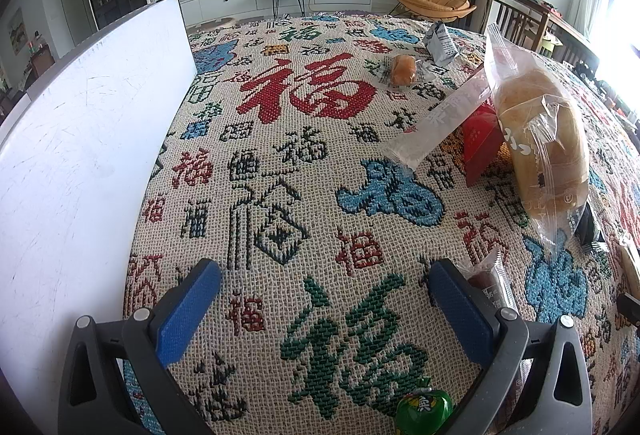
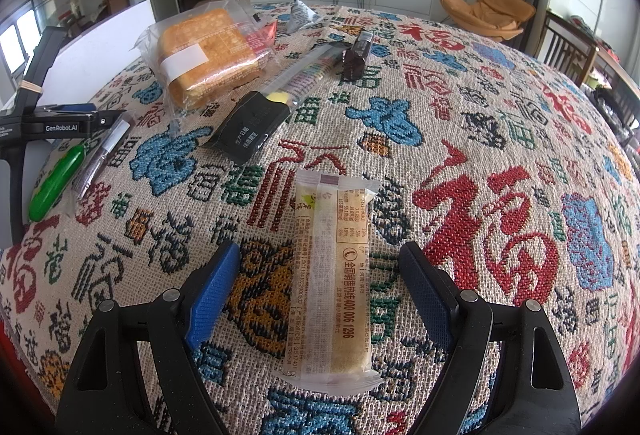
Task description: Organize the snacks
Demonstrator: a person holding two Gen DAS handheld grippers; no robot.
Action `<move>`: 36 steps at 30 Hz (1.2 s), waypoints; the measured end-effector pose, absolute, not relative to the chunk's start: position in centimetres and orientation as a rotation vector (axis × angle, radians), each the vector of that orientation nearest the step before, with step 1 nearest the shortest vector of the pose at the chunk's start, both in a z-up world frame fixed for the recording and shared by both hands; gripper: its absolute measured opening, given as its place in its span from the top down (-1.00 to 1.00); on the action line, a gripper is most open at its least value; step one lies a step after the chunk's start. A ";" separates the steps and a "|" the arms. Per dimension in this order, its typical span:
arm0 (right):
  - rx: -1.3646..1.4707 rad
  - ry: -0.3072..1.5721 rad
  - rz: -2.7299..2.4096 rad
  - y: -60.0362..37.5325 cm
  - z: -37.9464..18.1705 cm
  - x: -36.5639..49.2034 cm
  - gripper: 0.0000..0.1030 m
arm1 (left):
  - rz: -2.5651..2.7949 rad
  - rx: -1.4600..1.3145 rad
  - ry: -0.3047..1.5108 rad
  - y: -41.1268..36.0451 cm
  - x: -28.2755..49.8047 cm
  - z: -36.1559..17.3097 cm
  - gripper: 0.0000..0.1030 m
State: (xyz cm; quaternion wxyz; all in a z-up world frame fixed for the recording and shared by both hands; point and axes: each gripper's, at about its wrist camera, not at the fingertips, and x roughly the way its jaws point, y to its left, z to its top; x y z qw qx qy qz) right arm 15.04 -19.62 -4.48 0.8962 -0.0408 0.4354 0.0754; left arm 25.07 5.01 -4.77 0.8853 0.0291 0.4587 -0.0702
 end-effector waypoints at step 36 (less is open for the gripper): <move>-0.086 0.903 0.160 -19.6 -4.5 15.1 -0.66 | -0.146 0.060 0.955 5.0 25.1 -4.8 -1.00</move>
